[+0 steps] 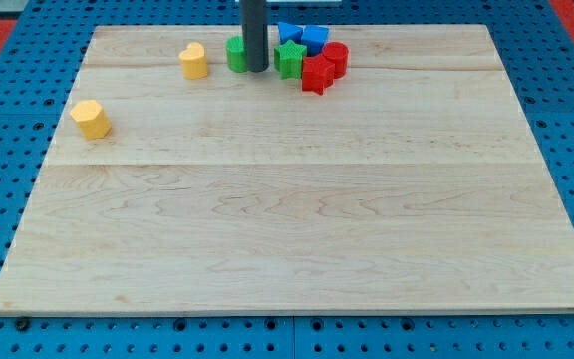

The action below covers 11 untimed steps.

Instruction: Slide the green circle into the group of blocks

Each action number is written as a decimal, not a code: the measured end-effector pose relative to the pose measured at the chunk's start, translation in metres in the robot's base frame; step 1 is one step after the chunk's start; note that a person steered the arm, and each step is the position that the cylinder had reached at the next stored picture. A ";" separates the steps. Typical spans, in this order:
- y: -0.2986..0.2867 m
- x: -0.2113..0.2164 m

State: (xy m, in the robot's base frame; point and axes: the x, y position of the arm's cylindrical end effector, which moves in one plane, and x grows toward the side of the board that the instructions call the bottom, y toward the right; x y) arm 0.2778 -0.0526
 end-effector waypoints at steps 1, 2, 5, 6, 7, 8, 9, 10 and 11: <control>-0.031 0.018; -0.055 0.038; -0.170 0.035; -0.190 0.016; -0.175 -0.009; -0.138 -0.026; -0.106 -0.047; -0.091 -0.040; -0.074 -0.012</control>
State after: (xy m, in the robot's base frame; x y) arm 0.2660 -0.1261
